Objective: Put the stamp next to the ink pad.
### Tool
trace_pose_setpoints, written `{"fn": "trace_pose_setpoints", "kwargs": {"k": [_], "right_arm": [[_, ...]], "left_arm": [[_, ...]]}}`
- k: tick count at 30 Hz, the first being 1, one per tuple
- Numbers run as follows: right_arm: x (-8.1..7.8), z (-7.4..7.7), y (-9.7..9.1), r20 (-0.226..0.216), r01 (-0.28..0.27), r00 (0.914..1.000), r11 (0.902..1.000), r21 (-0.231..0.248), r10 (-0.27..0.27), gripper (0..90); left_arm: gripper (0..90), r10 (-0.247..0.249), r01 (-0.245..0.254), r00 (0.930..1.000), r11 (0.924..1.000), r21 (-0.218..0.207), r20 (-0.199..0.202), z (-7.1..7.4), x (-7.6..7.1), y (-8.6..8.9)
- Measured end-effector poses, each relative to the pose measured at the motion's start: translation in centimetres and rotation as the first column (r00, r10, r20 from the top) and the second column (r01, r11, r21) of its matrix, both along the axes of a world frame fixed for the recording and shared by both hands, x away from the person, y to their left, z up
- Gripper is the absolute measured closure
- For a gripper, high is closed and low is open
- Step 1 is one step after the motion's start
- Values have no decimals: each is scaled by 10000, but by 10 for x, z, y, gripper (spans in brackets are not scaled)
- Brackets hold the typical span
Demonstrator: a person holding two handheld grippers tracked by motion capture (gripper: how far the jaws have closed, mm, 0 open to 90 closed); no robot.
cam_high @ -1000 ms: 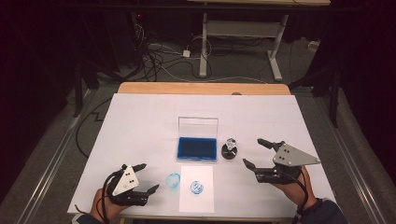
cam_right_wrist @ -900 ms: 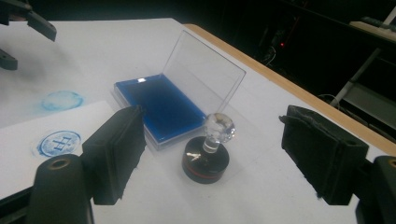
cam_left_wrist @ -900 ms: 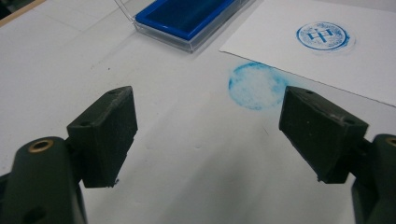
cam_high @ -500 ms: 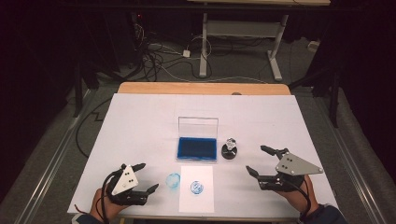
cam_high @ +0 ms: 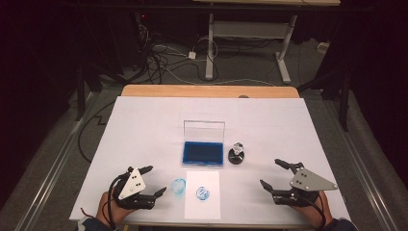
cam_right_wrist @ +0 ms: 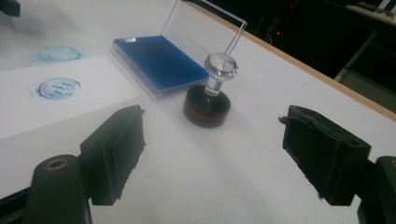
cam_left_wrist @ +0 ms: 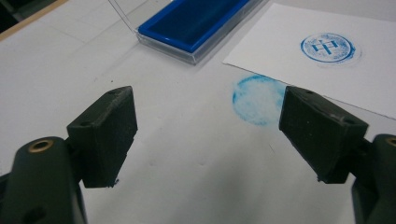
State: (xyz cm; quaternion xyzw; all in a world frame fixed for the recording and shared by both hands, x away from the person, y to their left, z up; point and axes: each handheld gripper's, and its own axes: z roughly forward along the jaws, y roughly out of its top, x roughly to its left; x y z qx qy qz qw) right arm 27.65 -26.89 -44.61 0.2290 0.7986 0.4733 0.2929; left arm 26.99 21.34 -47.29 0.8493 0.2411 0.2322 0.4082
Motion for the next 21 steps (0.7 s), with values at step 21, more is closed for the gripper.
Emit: {"fn": "trace_pose_setpoints", "kwargs": {"k": [21], "right_arm": [[-9,-11,5,-87,-382,9992,9991,159,384,196]], "left_arm": [[182,203,-203,9992,9998,-25,351,2,-2,3]]}}
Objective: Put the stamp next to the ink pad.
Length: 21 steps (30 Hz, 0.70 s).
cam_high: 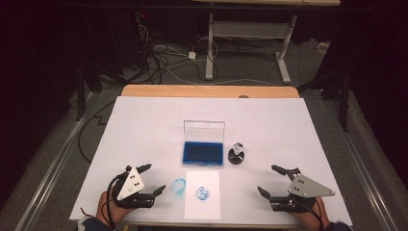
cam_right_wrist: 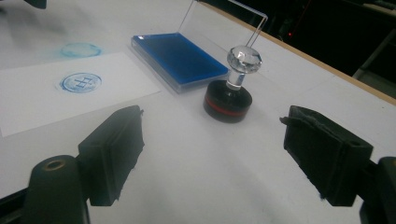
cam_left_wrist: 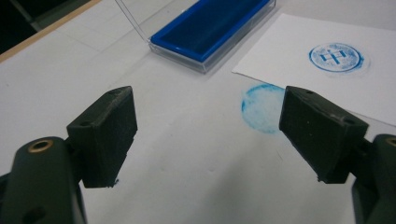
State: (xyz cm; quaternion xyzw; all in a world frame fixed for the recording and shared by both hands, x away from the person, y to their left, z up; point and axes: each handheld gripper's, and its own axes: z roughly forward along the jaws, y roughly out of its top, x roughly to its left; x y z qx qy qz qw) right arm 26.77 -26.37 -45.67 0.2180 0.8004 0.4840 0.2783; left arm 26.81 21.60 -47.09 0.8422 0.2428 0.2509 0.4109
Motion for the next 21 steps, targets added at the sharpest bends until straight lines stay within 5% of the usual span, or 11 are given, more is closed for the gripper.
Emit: {"fn": "trace_pose_setpoints", "kwargs": {"k": [21], "right_arm": [[-2,2,3,128,-121,9998,9999,-30,121,197]], "left_arm": [[182,-64,64,10000,10000,21,68,2,-1,0]]}}
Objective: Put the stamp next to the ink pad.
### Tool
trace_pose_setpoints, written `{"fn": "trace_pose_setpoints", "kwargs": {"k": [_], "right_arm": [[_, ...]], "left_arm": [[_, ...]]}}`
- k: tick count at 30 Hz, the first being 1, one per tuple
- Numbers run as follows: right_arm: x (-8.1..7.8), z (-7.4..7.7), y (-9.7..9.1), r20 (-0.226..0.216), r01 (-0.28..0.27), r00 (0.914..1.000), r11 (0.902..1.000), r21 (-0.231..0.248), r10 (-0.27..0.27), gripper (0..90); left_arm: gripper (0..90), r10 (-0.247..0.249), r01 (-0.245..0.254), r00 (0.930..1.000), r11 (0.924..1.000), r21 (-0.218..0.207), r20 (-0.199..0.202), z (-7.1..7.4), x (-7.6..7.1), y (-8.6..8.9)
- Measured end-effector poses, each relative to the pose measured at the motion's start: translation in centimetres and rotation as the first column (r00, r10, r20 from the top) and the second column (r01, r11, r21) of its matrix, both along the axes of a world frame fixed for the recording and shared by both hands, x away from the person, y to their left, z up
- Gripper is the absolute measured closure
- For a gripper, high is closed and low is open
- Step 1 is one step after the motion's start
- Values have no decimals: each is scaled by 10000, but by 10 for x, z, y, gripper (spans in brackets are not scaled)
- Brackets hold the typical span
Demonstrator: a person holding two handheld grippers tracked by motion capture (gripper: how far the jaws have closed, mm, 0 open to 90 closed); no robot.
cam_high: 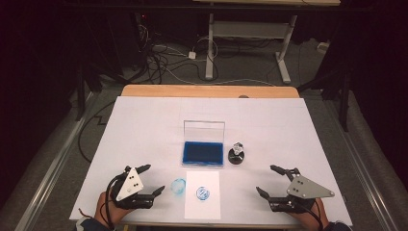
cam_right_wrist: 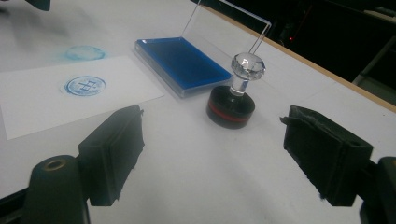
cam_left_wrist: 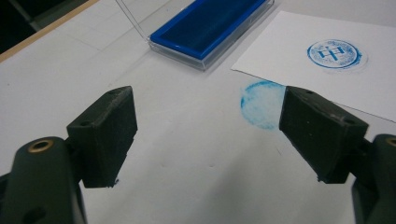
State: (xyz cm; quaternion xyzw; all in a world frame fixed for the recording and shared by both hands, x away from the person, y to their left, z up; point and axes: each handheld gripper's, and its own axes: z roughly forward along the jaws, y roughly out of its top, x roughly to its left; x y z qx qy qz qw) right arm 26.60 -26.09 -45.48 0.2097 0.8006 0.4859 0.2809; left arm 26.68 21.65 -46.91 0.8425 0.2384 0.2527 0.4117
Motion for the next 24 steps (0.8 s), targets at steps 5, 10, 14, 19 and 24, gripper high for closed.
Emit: {"fn": "trace_pose_setpoints", "kwargs": {"k": [5,10,14,19,24], "right_arm": [[0,1,0,14,9,10000,10000,57,-9,198],[0,1,1,1,-7,10000,10000,68,7,197],[1,2,1,21,-67,10000,9999,89,67,198],[3,2,1,-56,-79,10000,9997,214,80,198],[5,2,0,-112,-6,9999,9998,210,8,198]], "left_arm": [[182,11,-11,10000,10000,5,-14,0,0,0],[182,27,-27,10000,10000,25,-48,-1,0,1],[182,53,-53,9999,10000,28,-89,-1,1,2],[183,31,-30,9999,10000,36,-150,-2,2,1],[182,68,-67,9999,9999,87,-150,-2,3,1]]}}
